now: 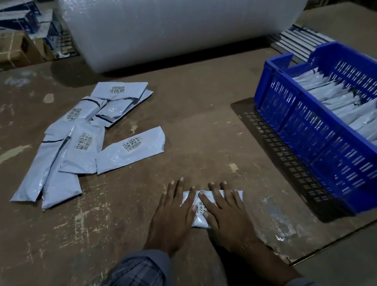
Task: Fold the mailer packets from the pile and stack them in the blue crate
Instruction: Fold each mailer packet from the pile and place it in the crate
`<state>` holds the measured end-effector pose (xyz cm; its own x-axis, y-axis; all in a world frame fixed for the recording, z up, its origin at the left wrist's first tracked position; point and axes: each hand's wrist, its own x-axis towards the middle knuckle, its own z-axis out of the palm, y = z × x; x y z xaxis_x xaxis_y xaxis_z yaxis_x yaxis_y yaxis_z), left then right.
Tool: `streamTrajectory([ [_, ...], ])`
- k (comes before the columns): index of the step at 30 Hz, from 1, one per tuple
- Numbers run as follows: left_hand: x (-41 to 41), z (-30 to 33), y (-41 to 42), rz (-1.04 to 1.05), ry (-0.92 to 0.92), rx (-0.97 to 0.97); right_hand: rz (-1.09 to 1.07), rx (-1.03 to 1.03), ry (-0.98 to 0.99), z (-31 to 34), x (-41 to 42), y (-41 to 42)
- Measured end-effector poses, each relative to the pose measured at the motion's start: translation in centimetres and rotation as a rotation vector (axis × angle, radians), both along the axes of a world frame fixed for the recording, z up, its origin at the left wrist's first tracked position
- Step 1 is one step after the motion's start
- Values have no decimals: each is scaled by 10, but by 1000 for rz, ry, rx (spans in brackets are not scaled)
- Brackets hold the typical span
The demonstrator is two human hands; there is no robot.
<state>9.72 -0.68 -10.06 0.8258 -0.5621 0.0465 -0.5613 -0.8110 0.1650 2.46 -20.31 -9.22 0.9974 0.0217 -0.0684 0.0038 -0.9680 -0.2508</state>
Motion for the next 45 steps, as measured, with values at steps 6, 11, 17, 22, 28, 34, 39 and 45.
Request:
streamTrajectory([
  [6, 2, 2, -4, 19, 18, 2, -50, 18, -9, 6, -17, 14],
  [11, -1, -1, 1, 15, 50, -56, -86, 127, -33, 7, -12, 9],
  [17, -6, -1, 14, -35, 130, -88, -104, -4, -3, -1, 18, 2],
  [22, -7, 9, 3, 25, 46, 0, -77, -127, -11, -1, -1, 8],
  [28, -11, 5, 2, 44, 44, -1, -86, -109, -41, -1, -6, 12],
  [34, -11, 6, 9, 2, 77, -73, -12, -132, -26, -5, 33, -2],
  [39, -14, 3, 5, 16, 9, -14, -78, -126, -27, -5, 27, 3],
  [45, -13, 1, -11, 167, 47, -13, -67, -17, -3, 1, -21, 15],
])
